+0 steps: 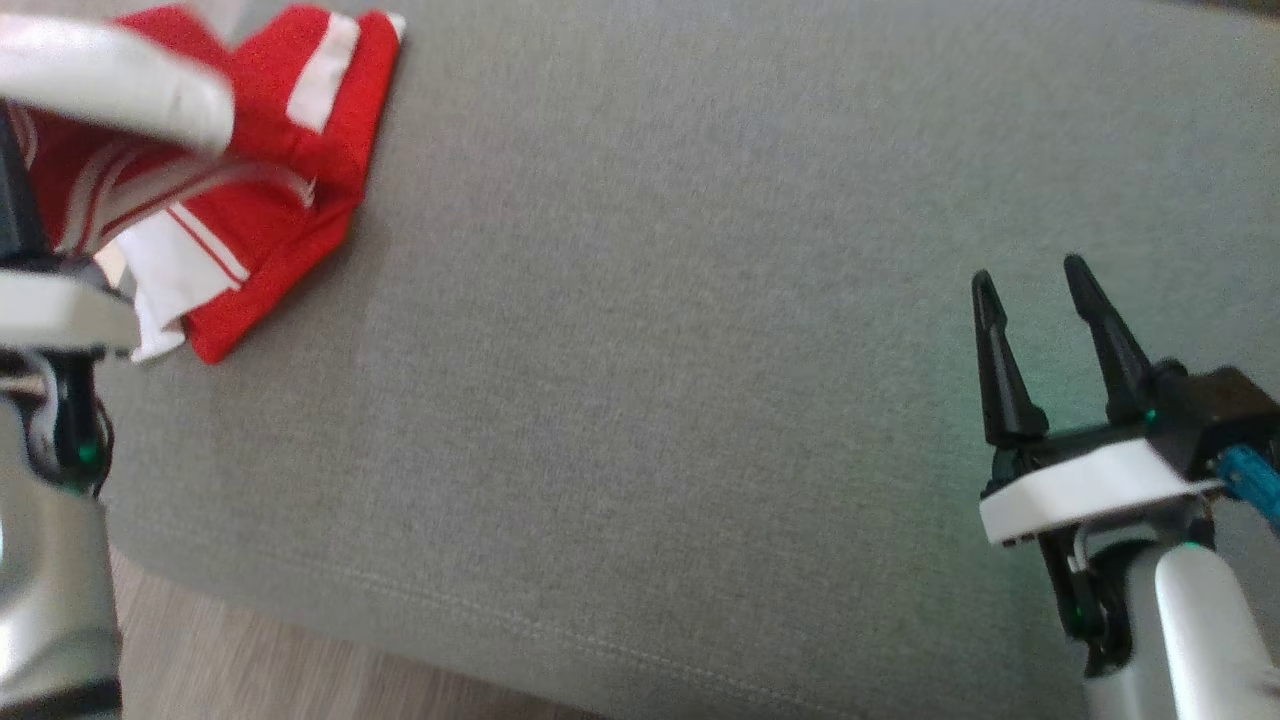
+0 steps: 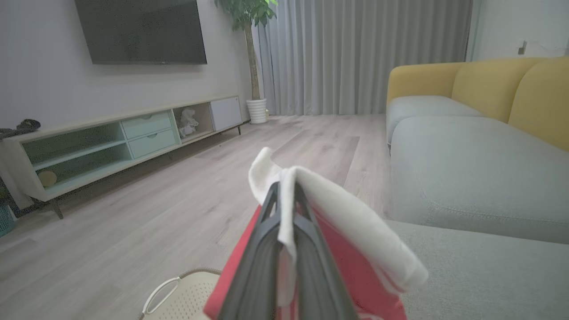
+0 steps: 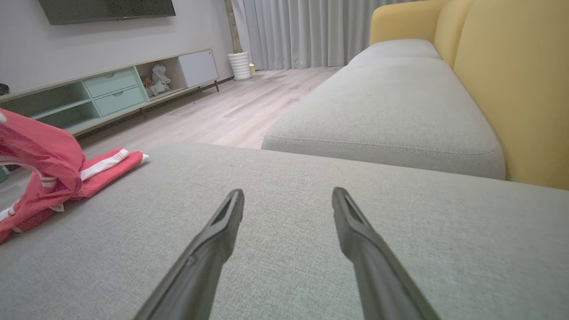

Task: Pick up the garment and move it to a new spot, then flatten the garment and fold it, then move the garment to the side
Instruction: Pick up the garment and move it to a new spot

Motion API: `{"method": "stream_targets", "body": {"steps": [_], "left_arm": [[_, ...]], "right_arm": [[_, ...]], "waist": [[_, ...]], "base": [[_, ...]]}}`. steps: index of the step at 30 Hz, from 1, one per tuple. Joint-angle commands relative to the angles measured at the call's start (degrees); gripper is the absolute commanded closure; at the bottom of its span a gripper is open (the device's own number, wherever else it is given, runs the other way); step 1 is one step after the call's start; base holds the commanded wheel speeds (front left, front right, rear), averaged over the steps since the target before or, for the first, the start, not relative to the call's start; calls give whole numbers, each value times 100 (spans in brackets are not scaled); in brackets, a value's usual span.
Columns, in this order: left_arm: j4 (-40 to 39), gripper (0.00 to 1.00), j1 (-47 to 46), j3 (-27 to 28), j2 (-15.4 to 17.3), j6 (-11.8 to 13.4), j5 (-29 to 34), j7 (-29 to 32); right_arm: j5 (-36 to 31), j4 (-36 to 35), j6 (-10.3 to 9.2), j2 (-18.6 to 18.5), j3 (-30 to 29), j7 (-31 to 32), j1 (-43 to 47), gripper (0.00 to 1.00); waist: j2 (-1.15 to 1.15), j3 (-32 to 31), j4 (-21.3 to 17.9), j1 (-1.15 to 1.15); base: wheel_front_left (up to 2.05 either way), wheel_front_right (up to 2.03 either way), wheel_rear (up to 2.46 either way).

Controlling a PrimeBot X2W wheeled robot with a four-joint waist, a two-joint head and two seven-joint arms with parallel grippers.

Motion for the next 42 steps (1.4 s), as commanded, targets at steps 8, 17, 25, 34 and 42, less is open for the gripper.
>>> {"method": "stream_targets", "body": {"steps": [8,17,25,34,42], "left_arm": [[-2217,100,1429,139,72,-12,89,52],[-3771,100,2400,-351,-349,-15,-43,628],[-4019,100,2482,-1377,-689,-105,-85,850],[-3498,100,1364,-2611,-825,-179,-259,878],[-3194,100,18,-4094,-986,-189,-556,750]], "right_arm": [[374,-94,44,11,25,-244,506,0],[577,-218,44,11,-77,-235,859,0],[708,-290,44,11,-34,-274,803,0],[786,-271,44,11,129,-422,477,0],[858,-198,44,11,237,-575,208,0]], "waist": [[0,-1187,-496,0],[0,-1391,-1077,0],[0,-1064,-1870,0],[0,-373,-2781,0],[0,148,-3410,0]], "base": [[0,0,0],[0,0,0],[0,0,0],[0,0,0],[0,0,0]]}}
